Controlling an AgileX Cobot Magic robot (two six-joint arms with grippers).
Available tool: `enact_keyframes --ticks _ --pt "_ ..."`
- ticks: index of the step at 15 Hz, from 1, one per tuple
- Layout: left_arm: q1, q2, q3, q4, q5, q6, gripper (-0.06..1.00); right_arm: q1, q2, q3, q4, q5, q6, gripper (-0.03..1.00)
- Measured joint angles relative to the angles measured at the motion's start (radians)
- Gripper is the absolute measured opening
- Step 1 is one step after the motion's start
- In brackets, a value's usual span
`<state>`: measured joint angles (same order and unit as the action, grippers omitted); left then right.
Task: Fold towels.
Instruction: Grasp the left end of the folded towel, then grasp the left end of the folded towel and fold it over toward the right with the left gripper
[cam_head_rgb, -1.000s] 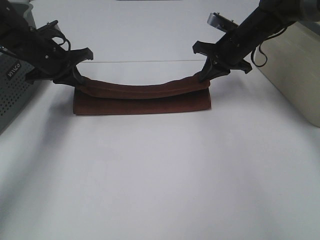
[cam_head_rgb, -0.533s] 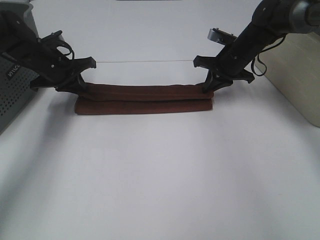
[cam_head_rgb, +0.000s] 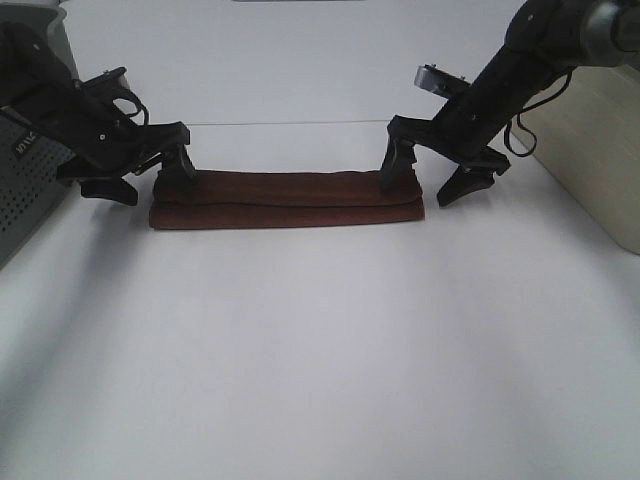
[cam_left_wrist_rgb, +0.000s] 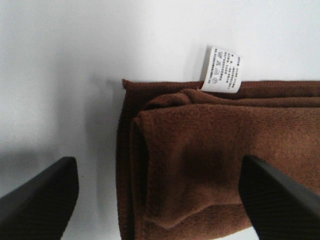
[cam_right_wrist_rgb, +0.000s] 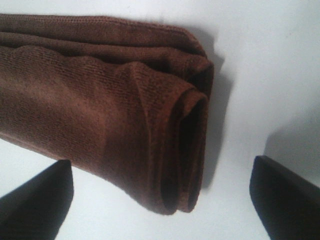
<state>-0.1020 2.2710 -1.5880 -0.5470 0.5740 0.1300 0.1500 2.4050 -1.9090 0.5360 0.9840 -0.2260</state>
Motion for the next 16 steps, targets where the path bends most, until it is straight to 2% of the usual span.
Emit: enact_keyframes --ticks 4,6,10,11,13,16 --pt "-0.006 0.037 -0.005 -0.029 -0.040 0.001 0.81 0.000 0.000 0.000 0.000 0.000 0.000 0.89" --pt "-0.017 0.042 -0.005 -0.036 -0.061 0.001 0.72 0.000 0.000 0.000 0.000 0.000 0.000 0.89" --pt "-0.024 0.053 -0.005 -0.042 -0.066 0.001 0.15 0.000 0.000 0.000 0.000 -0.001 0.000 0.89" --pt "-0.025 0.053 -0.005 -0.042 -0.066 0.001 0.07 0.000 0.000 0.000 0.000 -0.001 0.000 0.89" --pt "-0.025 0.050 -0.005 -0.030 -0.064 0.001 0.07 0.000 -0.009 0.000 -0.003 -0.001 0.000 0.89" --pt "-0.004 -0.006 -0.008 0.062 -0.021 0.001 0.07 0.000 -0.037 -0.001 -0.019 -0.001 0.000 0.89"
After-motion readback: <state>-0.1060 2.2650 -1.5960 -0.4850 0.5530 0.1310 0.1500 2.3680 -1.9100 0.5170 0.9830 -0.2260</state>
